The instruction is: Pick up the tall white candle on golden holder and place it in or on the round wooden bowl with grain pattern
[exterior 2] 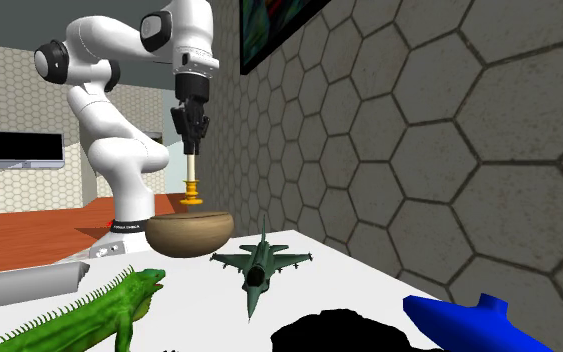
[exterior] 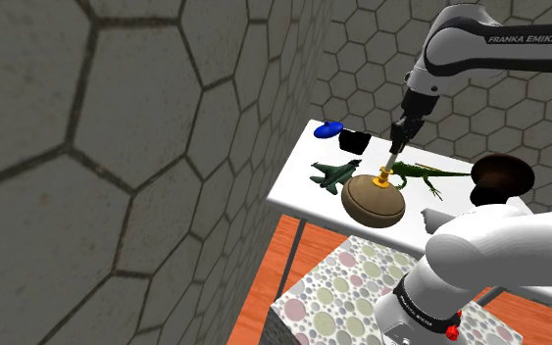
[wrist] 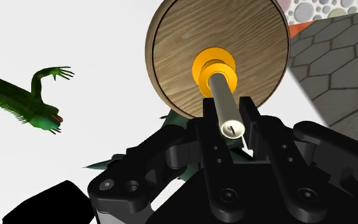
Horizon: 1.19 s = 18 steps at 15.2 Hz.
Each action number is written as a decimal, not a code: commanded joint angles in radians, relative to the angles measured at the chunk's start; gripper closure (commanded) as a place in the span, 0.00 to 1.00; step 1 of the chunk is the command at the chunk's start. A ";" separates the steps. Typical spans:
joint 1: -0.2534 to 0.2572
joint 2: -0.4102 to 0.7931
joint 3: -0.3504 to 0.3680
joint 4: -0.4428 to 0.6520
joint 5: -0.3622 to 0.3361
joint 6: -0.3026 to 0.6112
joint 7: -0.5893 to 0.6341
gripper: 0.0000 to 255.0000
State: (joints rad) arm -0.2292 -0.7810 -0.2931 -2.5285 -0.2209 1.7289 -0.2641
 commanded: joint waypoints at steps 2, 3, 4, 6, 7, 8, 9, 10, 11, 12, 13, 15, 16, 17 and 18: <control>-0.004 -0.005 -0.006 -0.042 -0.007 0.037 0.003 1.00; -0.005 -0.003 -0.010 -0.064 -0.011 0.061 0.004 1.00; -0.005 -0.003 -0.010 -0.064 -0.011 0.061 0.004 1.00; -0.005 -0.003 -0.010 -0.064 -0.011 0.061 0.004 1.00; -0.005 -0.003 -0.010 -0.064 -0.011 0.061 0.004 1.00; -0.005 -0.003 -0.010 -0.064 -0.011 0.061 0.004 1.00; -0.005 -0.003 -0.010 -0.064 -0.011 0.061 0.004 1.00; -0.005 -0.003 -0.010 -0.064 -0.011 0.061 0.004 1.00; -0.005 -0.003 -0.010 -0.064 -0.011 0.061 0.004 1.00; -0.005 -0.003 -0.010 -0.064 -0.011 0.061 0.004 0.00; -0.005 -0.003 -0.010 -0.064 -0.011 0.061 0.004 0.00; -0.005 -0.003 -0.010 -0.064 -0.011 0.061 0.004 0.00; -0.005 -0.003 -0.010 -0.064 -0.011 0.061 0.004 0.00; -0.005 -0.003 -0.010 -0.064 -0.011 0.061 0.004 0.00; -0.002 -0.004 -0.004 -0.032 -0.005 0.028 0.003 0.00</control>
State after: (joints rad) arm -0.2324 -0.7833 -0.2998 -2.5768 -0.2283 1.7754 -0.2598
